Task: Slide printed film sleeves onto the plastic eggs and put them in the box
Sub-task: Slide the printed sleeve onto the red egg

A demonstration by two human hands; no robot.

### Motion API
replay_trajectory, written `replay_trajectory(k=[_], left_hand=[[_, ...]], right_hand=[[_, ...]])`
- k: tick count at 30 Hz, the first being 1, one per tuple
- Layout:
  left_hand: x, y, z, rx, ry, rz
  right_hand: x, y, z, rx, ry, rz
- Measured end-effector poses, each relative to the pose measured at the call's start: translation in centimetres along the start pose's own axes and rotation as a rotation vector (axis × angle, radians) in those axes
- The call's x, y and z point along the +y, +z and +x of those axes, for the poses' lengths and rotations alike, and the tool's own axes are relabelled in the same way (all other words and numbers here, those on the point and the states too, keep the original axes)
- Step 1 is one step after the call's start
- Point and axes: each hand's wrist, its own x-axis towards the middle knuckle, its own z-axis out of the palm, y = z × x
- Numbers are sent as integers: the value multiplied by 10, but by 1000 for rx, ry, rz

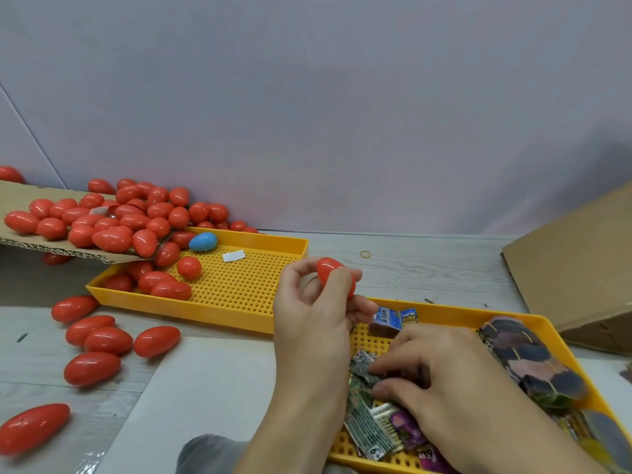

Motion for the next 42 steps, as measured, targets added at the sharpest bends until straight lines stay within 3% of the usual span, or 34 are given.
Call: replay_trajectory(k=[5, 13, 29, 31, 37, 42], left_hand=[[-1, 1, -1, -38, 11, 31], [-3, 0, -1, -60, 14, 77], [-5, 0, 0, -55, 3, 84], [-4, -1, 0, -54, 4, 74], [-2, -4, 2, 34, 90, 36], [-4, -4, 0, -36, 52, 91]], right_hand=[[-1, -4, -2, 57, -45, 90], [-1, -3, 1, -94, -69, 36], [-1, -1, 0, -116, -146, -14], [-3, -1, -2, -45, -148, 1], [1, -9, -2, 429, 34, 293], [3, -11, 1, 530, 209, 740]])
